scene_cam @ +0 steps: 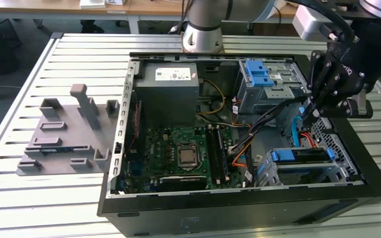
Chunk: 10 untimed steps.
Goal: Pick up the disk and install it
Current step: 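Insert the second disk wire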
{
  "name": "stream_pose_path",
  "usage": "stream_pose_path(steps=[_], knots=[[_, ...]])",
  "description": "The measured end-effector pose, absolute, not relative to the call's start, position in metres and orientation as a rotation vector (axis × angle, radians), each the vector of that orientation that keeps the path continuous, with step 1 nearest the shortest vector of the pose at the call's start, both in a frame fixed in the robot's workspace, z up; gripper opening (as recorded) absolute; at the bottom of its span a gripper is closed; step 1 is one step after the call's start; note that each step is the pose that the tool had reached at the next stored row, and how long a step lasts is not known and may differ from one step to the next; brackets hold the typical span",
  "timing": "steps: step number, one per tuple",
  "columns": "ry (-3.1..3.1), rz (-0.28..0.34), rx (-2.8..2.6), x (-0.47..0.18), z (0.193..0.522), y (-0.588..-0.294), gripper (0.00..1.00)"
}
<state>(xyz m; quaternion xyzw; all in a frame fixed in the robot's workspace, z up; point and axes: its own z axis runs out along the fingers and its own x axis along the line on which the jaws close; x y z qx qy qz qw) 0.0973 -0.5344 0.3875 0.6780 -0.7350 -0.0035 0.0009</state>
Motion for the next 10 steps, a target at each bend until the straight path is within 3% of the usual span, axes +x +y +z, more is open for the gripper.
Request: stream_pose_path(steps=[10], knots=[[-2.301,0.005,2.123,0.0973,0.3873,-0.5306,0.11]])
